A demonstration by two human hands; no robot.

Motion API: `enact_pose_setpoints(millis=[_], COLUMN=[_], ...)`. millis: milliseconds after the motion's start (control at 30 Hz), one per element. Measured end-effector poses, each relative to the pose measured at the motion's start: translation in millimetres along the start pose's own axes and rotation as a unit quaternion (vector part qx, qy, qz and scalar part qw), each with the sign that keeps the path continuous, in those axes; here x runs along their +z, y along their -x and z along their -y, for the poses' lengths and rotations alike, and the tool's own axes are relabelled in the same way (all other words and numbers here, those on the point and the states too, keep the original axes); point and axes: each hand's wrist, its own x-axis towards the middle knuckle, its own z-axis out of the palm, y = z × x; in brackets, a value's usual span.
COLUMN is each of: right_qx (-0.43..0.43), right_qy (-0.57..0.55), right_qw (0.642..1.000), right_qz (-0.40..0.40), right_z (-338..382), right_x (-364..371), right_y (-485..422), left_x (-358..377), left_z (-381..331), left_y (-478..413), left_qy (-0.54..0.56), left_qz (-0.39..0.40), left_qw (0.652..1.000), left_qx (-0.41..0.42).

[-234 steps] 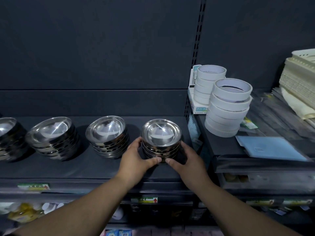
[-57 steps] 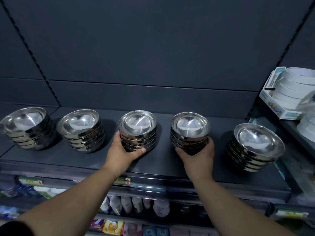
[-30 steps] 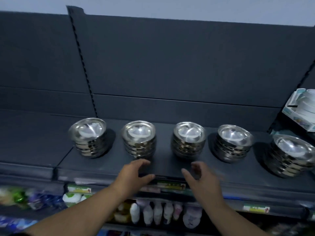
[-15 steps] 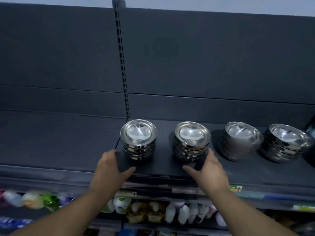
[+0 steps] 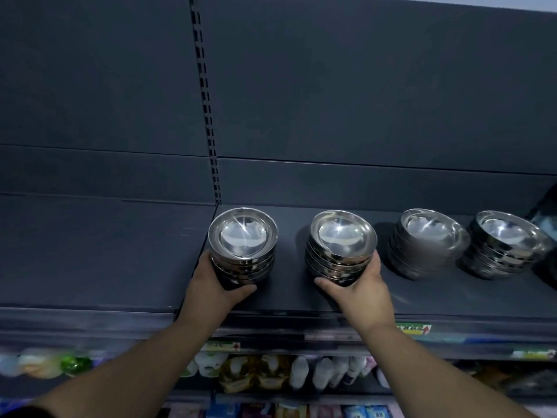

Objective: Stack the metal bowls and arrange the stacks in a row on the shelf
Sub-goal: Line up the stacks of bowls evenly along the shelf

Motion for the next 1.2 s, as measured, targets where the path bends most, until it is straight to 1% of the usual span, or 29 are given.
enact_pose_setpoints(millis=[333, 467, 600, 700, 967, 1200], right_qx=[0.001, -0.001, -0.002, 0.004, -0.003, -0.001], right_qy=[-0.03, -0.051, -0.088, -0.091, -0.108, -0.121], right_qw=[0.999, 0.999, 0.996, 0.996, 0.994, 0.992], right_qz=[-0.016, -0.007, 0.004, 0.01, 0.031, 0.024], right_z=[0.4, 0.9, 1.6, 3.2, 5.6, 8.1], right_x=[6.6, 6.5, 5.1, 3.7, -3.3, -8.4], right_y=[-9.6, -10.8, -13.2, -16.5, -20.1, -18.5], left_x=[2.1, 2.8, 3.0, 4.1, 4.9, 9.1], left_z=[-3.7, -5.9, -13.5, -17.6, -22.0, -28.4], left_y=[-19.5, -19.5, -17.6, -18.5, -20.0, -23.2], left_qy=[-0.01, 0.007, 0.055, 0.089, 0.104, 0.121], left_qz=[0.022, 0.027, 0.033, 0.025, 0.019, -0.026], left_qw=[1.0, 0.999, 0.998, 0.996, 0.994, 0.992], left_qx=[-0.014, -0.018, -0.013, -0.016, -0.002, 0.026])
